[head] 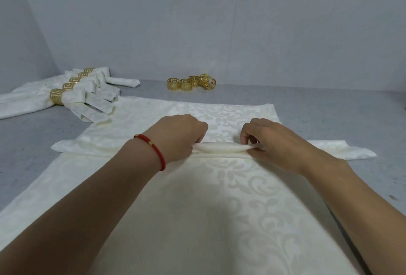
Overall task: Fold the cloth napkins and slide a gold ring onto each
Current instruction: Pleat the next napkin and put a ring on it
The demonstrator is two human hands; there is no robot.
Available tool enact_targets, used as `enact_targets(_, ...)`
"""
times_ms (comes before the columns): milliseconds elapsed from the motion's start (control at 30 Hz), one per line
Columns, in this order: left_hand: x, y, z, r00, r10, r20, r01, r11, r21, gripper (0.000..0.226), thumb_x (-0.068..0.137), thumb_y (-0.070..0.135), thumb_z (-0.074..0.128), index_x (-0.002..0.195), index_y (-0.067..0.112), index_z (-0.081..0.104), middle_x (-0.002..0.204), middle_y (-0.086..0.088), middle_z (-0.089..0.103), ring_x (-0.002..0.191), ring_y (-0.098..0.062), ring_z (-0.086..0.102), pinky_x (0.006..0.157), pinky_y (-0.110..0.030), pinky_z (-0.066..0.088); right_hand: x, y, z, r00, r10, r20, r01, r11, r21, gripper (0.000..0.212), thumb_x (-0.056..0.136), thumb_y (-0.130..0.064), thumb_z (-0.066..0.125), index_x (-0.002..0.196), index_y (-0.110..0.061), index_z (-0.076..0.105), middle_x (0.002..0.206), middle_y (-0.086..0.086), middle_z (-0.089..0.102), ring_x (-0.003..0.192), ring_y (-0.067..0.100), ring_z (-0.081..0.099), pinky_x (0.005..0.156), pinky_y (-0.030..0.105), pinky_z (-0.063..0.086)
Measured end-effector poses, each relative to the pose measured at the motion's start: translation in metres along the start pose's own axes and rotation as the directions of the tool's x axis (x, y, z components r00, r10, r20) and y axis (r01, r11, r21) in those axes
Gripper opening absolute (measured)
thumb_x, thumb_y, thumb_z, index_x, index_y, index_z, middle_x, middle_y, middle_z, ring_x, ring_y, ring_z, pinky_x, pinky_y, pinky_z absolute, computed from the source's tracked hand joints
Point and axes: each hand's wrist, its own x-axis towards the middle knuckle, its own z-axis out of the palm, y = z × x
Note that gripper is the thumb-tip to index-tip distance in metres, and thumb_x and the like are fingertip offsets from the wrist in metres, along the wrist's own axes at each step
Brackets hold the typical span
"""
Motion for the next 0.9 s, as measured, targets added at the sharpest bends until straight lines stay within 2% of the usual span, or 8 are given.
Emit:
enact_targets(67, -0.010, 0.006, 0.005, 0.999, 0.031, -0.025, -0.030, 0.999, 0.038, 0.016, 0.093, 0.008, 0.052, 0.102, 0.021, 0.051, 0.103, 0.002, 0.054, 0.094, -0.021, 0.055, 0.071, -0.032, 0.044, -0.008, -0.004, -0.001, 1.000, -0.013, 0.019, 0.014, 0.998, -0.057, 0.024, 0.088, -0.017, 0.065, 0.104, -0.033, 0.057, 0.096, -0.015, 0.050, 0.090, 0.009, 0.045, 0.073, 0.025, 0.032)
enact_targets(233, -0.037, 0.008, 0.024, 0.989, -0.039, -0.143, 0.024, 0.995, -0.099, 0.021, 0.101, 0.019, 0.041, 0.113, 0.022, 0.058, 0.108, 0.005, 0.053, 0.097, -0.018, 0.051, 0.076, -0.033, 0.046, -0.017, -0.020, -0.011, 0.993, 0.047, 0.108, -0.037, 0.995, -0.092, 0.013, 0.094, -0.033, 0.057, 0.106, -0.037, 0.058, 0.092, -0.015, 0.056, 0.091, 0.010, 0.053, 0.073, 0.027, 0.033)
enact_targets(367, -0.034, 0.014, 0.033, 0.956, -0.164, -0.243, 0.125, 0.978, -0.168, 0.020, 0.101, 0.018, 0.044, 0.095, 0.023, 0.062, 0.094, 0.005, 0.055, 0.090, -0.018, 0.052, 0.066, -0.030, 0.042, 0.009, -0.041, -0.011, 0.993, 0.085, -0.076, -0.099, 0.975, -0.200, 0.023, 0.100, -0.045, 0.049, 0.085, -0.030, 0.058, 0.085, -0.010, 0.059, 0.083, 0.020, 0.057, 0.060, 0.030, 0.033)
enact_targets(433, -0.031, 0.014, 0.034, 0.942, -0.198, -0.270, 0.133, 0.961, -0.241, 0.019, 0.099, 0.023, 0.045, 0.086, 0.025, 0.058, 0.090, 0.006, 0.054, 0.089, -0.017, 0.051, 0.066, -0.031, 0.042, 0.029, -0.054, 0.002, 0.980, 0.093, -0.177, -0.105, 0.993, -0.060, 0.026, 0.099, -0.049, 0.051, 0.090, -0.028, 0.062, 0.089, -0.009, 0.063, 0.085, 0.018, 0.058, 0.065, 0.031, 0.039)
enact_targets(567, -0.029, 0.008, 0.042, 0.936, -0.254, -0.243, 0.151, 0.916, -0.373, 0.007, 0.095, 0.031, 0.053, 0.092, 0.031, 0.059, 0.089, 0.010, 0.050, 0.090, -0.014, 0.050, 0.072, -0.032, 0.043, 0.045, -0.058, 0.040, 0.990, 0.131, -0.055, -0.119, 0.975, 0.190, 0.028, 0.096, -0.054, 0.057, 0.097, -0.026, 0.061, 0.089, -0.009, 0.058, 0.083, 0.014, 0.057, 0.071, 0.033, 0.045)
enact_targets(700, -0.021, -0.003, 0.044, 0.958, -0.258, -0.122, 0.186, 0.890, -0.417, 0.024, 0.093, 0.036, 0.060, 0.117, 0.030, 0.061, 0.098, 0.012, 0.046, 0.104, -0.015, 0.051, 0.086, -0.033, 0.045, 0.041, -0.048, 0.046, 0.992, 0.108, -0.058, -0.080, 0.931, 0.357, 0.026, 0.095, -0.050, 0.063, 0.094, -0.024, 0.064, 0.079, -0.010, 0.055, 0.074, 0.008, 0.052, 0.068, 0.029, 0.042)
enact_targets(800, -0.011, -0.004, 0.022, 0.974, -0.225, 0.037, 0.221, 0.896, -0.386, 0.007, 0.092, 0.033, 0.063, 0.095, 0.026, 0.065, 0.087, 0.015, 0.052, 0.097, -0.015, 0.056, 0.074, -0.025, 0.040, 0.043, -0.045, 0.046, 0.993, 0.112, -0.028, -0.092, 0.912, 0.399, 0.022, 0.091, -0.049, 0.069, 0.091, -0.027, 0.065, 0.081, -0.009, 0.058, 0.074, 0.009, 0.052, 0.071, 0.031, 0.044)
enact_targets(900, 0.003, -0.001, -0.010, 0.934, -0.177, 0.310, 0.249, 0.945, -0.213, 0.018, 0.095, 0.037, 0.059, 0.103, 0.022, 0.063, 0.098, 0.008, 0.060, 0.094, -0.016, 0.057, 0.074, -0.025, 0.044, 0.046, -0.044, 0.045, 0.994, 0.110, -0.010, -0.099, 0.923, 0.372, 0.025, 0.090, -0.051, 0.070, 0.090, -0.027, 0.063, 0.084, -0.011, 0.061, 0.078, 0.010, 0.056, 0.074, 0.033, 0.047)
